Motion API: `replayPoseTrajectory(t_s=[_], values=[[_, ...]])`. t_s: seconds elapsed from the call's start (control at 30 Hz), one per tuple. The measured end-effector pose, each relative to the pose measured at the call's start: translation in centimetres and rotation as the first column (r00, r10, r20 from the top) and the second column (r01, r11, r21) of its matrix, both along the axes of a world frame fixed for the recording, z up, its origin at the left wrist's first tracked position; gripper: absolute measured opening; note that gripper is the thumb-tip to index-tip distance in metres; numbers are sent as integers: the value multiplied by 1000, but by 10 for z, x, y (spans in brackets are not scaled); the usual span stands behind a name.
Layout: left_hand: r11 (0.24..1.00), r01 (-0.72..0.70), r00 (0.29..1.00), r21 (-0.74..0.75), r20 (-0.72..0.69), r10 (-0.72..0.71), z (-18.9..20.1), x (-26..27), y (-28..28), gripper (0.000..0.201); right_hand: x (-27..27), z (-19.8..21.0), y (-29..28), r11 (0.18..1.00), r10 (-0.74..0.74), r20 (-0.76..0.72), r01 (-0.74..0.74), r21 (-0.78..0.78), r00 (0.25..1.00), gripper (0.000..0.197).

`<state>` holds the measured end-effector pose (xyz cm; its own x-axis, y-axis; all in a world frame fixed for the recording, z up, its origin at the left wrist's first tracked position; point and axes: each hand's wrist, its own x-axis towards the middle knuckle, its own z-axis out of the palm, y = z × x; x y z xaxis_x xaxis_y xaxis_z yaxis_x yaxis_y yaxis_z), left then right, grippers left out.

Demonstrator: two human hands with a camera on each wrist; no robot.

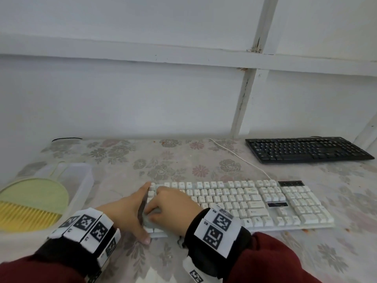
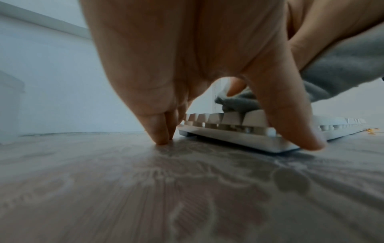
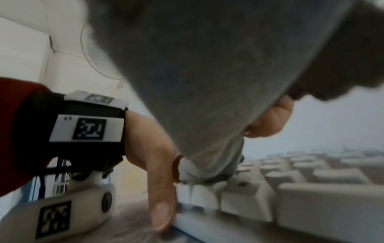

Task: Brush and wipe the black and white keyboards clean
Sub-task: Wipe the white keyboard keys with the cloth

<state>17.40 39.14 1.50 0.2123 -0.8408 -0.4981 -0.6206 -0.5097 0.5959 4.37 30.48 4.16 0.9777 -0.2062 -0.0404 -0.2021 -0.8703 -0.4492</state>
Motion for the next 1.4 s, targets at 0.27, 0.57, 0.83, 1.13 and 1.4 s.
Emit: replayPoseTrajectory(t_s=[0.27, 0.57, 0.83, 1.13, 1.4], values=[[998, -38, 999, 49, 10, 38, 3, -2, -1, 159, -28, 0, -25, 998, -57, -22, 56, -40, 998, 27], [998, -19, 999, 56, 29, 17, 4, -2, -1, 153, -90, 11, -67, 982, -187, -123, 180, -65, 975, 24], [997, -44, 999, 57, 17, 44, 2, -1, 0, 149, -60, 31, -48, 990, -138, -108, 139, 5, 985, 23], [999, 22, 1000, -38, -17, -23, 0, 1, 0, 169, 4, 9, 0, 997, -7, -67, 12, 76, 998, 28], [999, -32, 999, 33, 22, 31, 1, 1, 0, 161, -27, 0, -22, 996, -73, -46, 75, 52, 996, 25]])
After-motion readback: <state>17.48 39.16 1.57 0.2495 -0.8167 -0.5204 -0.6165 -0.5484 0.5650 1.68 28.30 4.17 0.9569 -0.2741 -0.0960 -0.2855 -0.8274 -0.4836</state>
